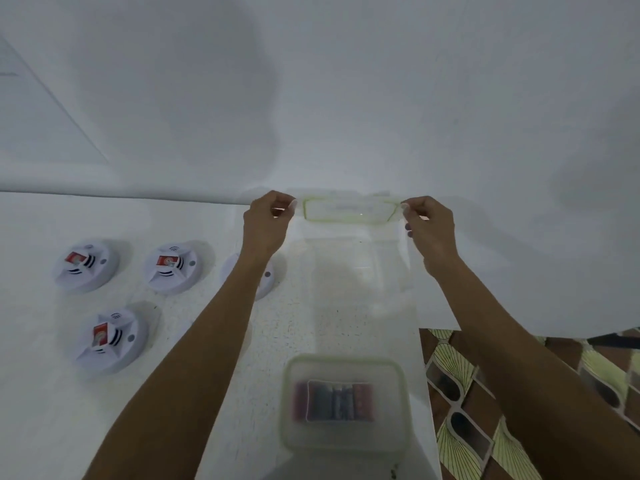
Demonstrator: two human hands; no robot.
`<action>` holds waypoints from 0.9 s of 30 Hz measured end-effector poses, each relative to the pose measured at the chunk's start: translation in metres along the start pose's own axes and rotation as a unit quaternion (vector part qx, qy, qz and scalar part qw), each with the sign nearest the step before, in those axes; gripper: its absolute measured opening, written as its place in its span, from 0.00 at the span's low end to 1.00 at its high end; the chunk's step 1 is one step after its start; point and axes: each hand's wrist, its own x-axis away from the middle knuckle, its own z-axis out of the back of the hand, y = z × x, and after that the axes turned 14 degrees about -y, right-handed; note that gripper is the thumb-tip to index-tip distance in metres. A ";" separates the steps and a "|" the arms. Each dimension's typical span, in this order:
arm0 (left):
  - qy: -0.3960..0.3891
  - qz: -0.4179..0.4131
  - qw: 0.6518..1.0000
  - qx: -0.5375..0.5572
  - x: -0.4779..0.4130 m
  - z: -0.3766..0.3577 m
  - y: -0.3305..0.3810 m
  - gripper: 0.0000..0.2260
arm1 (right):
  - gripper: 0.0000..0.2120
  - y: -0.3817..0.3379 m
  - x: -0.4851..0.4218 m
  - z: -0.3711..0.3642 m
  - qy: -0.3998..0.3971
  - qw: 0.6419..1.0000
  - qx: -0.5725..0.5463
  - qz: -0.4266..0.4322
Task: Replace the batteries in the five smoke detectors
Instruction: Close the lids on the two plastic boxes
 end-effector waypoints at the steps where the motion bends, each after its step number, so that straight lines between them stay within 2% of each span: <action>1: 0.009 -0.012 1.000 0.003 0.009 0.004 0.003 0.05 | 0.04 -0.003 0.008 0.003 -0.012 0.999 -0.028 0.012; 5: -0.013 -0.043 0.998 0.045 0.044 0.013 0.004 0.03 | 0.06 -0.008 0.040 0.012 -0.024 0.994 -0.100 0.043; 7: -0.029 -0.058 0.997 0.048 0.062 0.016 0.000 0.06 | 0.07 -0.009 0.056 0.013 -0.018 0.993 -0.108 0.047; 10: -0.038 -0.069 0.996 0.035 0.083 0.015 -0.008 0.11 | 0.05 -0.002 0.075 0.013 -0.007 0.998 -0.017 0.057; 12: -0.037 -0.068 0.997 0.019 0.095 0.013 -0.012 0.09 | 0.03 0.007 0.083 0.012 -0.020 0.995 0.046 0.088; 15: -0.032 -0.067 0.997 0.006 0.108 0.008 -0.017 0.06 | 0.06 0.026 0.091 0.010 -0.041 0.977 0.143 0.153; 17: -0.031 -0.069 0.997 -0.007 0.114 0.004 -0.018 0.06 | 0.08 0.036 0.095 0.008 -0.049 0.968 0.183 0.166; 27: -0.053 -0.042 0.995 -0.078 0.121 -0.012 -0.023 0.07 | 0.08 0.045 0.105 -0.002 -0.053 0.966 0.223 0.123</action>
